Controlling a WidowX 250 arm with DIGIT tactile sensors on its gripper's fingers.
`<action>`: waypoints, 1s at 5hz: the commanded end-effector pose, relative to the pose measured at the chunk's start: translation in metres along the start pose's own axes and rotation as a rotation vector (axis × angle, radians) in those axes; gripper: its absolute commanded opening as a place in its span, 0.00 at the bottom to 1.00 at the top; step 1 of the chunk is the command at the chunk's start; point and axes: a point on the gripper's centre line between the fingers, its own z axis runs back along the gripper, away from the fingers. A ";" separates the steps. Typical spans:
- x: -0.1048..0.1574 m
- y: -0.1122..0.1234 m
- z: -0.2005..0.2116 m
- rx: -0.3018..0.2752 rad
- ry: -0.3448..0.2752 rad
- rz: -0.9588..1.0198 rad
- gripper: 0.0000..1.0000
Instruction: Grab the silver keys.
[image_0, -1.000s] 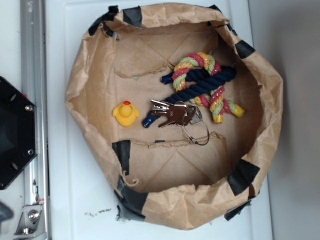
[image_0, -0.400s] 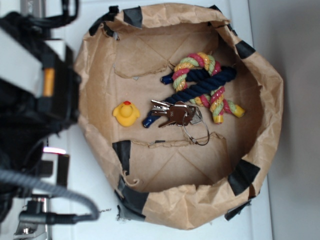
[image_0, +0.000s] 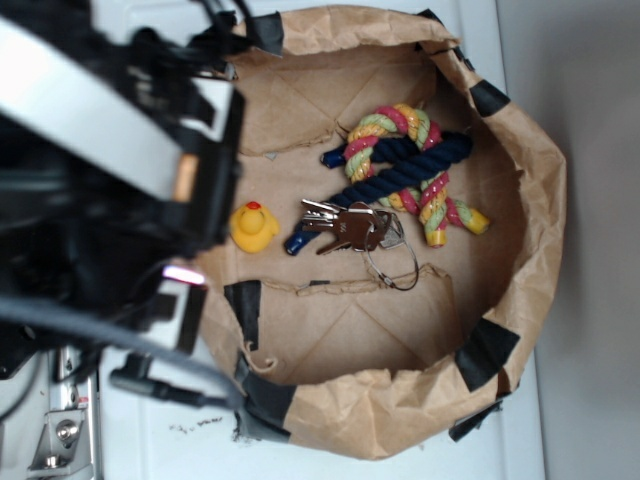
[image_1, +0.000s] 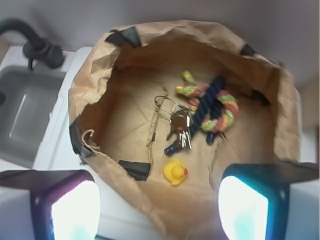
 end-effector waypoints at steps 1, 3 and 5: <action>0.009 0.009 -0.002 0.027 -0.012 0.068 1.00; 0.009 0.009 -0.002 0.027 -0.012 0.068 1.00; 0.013 0.018 -0.018 0.004 -0.030 -0.082 1.00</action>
